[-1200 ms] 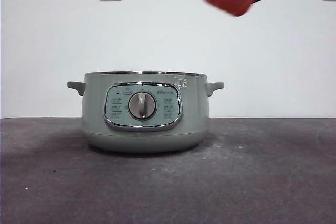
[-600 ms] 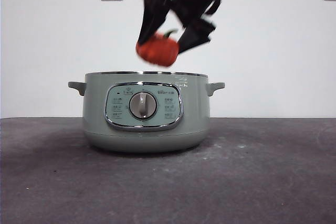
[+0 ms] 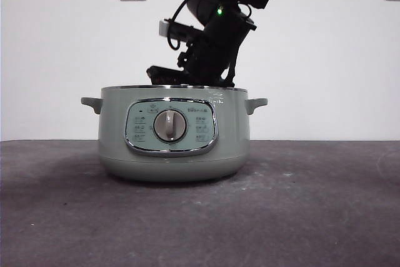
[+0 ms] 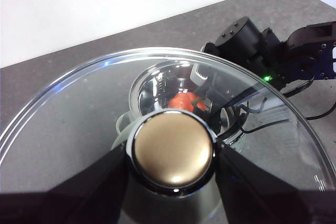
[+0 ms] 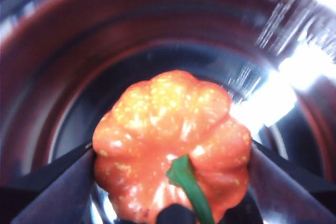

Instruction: Pick up the pumpkin,open the lid,put the pumpkin in the pot,close the lid

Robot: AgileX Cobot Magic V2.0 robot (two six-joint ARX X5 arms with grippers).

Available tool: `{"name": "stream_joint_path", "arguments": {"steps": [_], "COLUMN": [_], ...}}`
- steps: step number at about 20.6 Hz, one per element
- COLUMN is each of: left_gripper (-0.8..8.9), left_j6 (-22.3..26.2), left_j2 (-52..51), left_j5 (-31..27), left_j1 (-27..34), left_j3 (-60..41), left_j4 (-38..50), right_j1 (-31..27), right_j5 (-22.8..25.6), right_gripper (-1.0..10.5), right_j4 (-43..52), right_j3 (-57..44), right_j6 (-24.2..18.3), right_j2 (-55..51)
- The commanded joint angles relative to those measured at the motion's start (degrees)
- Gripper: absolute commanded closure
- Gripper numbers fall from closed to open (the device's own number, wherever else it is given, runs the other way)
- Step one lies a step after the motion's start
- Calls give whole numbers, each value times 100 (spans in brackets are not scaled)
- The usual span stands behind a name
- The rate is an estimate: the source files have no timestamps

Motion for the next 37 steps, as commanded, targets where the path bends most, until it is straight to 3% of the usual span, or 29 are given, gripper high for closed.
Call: {"name": "stream_joint_path", "arguments": {"steps": [1,2,4,5,12,14,19,26,37], "left_gripper": [822,822,822,822,822,822,822,822,822], "left_j6": [9,9,9,9,26,42,120,184,227], "left_j2": [-79,-79,-79,-79,0,146,911,2201,3539], "left_j5": [52,55,57,61,68,72,378,811,785], "left_j1": [11,11,11,9,11,9,0,-48,-411], "left_j3": [122,122,122,122,122,122,122,122,122], "left_j4": [225,223,225,225,391,514,1202,2072,3152], "right_j1": [52,63,63,66,68,55,-20,-13,-13], "right_j5": [120,116,118,118,162,363,1021,1032,1008], "right_gripper": [942,857,474,364,348,348,352,352,353], "right_j4": [44,44,26,13,-48,-205,-1801,-2216,-2761], "right_j3": [11,11,11,11,28,28,28,28,28], "right_j6": [-42,-42,24,55,136,177,476,476,581], "right_j2": [79,79,79,79,-315,-896,-2962,-5099,-5925]}}
